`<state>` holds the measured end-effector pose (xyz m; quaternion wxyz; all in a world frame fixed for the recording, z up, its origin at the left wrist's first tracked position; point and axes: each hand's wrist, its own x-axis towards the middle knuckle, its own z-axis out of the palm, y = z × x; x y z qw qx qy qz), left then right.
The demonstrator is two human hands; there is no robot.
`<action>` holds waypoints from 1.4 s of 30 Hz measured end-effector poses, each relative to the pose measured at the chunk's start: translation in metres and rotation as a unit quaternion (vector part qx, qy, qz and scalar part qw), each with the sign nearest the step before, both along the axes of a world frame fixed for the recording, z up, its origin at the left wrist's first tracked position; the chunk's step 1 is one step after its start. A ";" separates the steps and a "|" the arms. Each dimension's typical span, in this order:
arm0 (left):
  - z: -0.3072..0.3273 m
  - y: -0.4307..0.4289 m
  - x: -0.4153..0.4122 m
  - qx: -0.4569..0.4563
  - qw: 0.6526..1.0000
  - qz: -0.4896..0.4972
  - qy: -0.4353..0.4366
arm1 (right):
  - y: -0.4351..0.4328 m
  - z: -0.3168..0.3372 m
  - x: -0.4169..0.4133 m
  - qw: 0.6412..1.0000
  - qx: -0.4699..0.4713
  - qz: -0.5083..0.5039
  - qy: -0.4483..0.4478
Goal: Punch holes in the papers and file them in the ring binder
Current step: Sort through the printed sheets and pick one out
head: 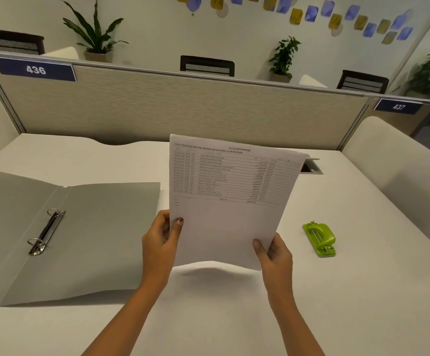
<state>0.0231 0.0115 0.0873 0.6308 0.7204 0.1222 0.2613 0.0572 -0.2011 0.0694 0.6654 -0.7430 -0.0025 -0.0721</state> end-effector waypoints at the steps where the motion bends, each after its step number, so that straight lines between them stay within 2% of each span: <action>1: 0.003 0.001 0.001 -0.011 1.000 0.005 -0.001 | -0.003 0.003 0.001 1.000 0.005 0.011 -0.001; 4: 0.011 0.005 0.005 -0.072 0.997 0.020 -0.006 | -0.013 0.010 0.003 0.999 0.038 0.025 0.003; 9: 0.014 0.000 0.008 -0.171 0.985 0.028 0.001 | -0.022 0.006 0.002 0.987 0.145 0.013 0.063; 14: 0.012 -0.019 0.007 -0.258 0.966 0.016 0.019 | -0.001 0.001 -0.007 0.954 0.268 0.066 0.115; 16: 0.011 -0.027 0.006 -0.290 0.957 0.013 0.027 | 0.009 0.000 -0.011 0.948 0.288 0.049 0.125; 21: 0.008 -0.040 -0.001 -0.268 0.961 -0.029 0.056 | 0.014 0.000 -0.001 0.952 0.266 -0.061 0.140; 24: 0.009 -0.036 -0.001 -0.255 0.964 -0.056 0.053 | 0.006 0.004 0.014 0.964 0.217 -0.087 0.124; 26: 0.011 -0.031 0.002 -0.251 0.967 -0.031 0.039 | -0.005 0.007 0.025 0.972 0.177 -0.097 0.121; 28: 0.016 -0.024 0.006 -0.203 0.978 0.035 0.022 | -0.019 0.007 0.038 0.979 0.132 -0.097 0.125; 30: 0.022 -0.017 0.013 -0.096 0.989 0.113 0.001 | -0.035 0.007 0.053 0.985 0.074 -0.086 0.129; 32: 0.027 -0.009 0.020 0.038 0.982 0.179 -0.046 | -0.049 0.011 0.068 0.989 0.014 -0.069 0.130; 34: 0.032 -0.005 0.027 0.125 0.969 0.190 -0.093 | -0.059 0.016 0.082 0.990 -0.047 -0.051 0.126; 36: 0.042 -0.004 0.034 0.157 0.975 0.129 -0.090 | -0.066 0.023 0.094 0.986 -0.110 -0.023 0.120; 38: 0.049 -0.007 0.042 0.193 0.979 0.015 -0.056 | -0.071 0.032 0.104 0.979 -0.167 0.008 0.115; 40: 0.052 -0.012 0.055 0.266 0.961 -0.079 -0.002 | -0.073 0.043 0.115 0.968 -0.220 0.039 0.116; 42: 0.053 -0.018 0.070 0.328 0.933 -0.131 0.064 | -0.072 0.055 0.125 0.957 -0.258 0.072 0.114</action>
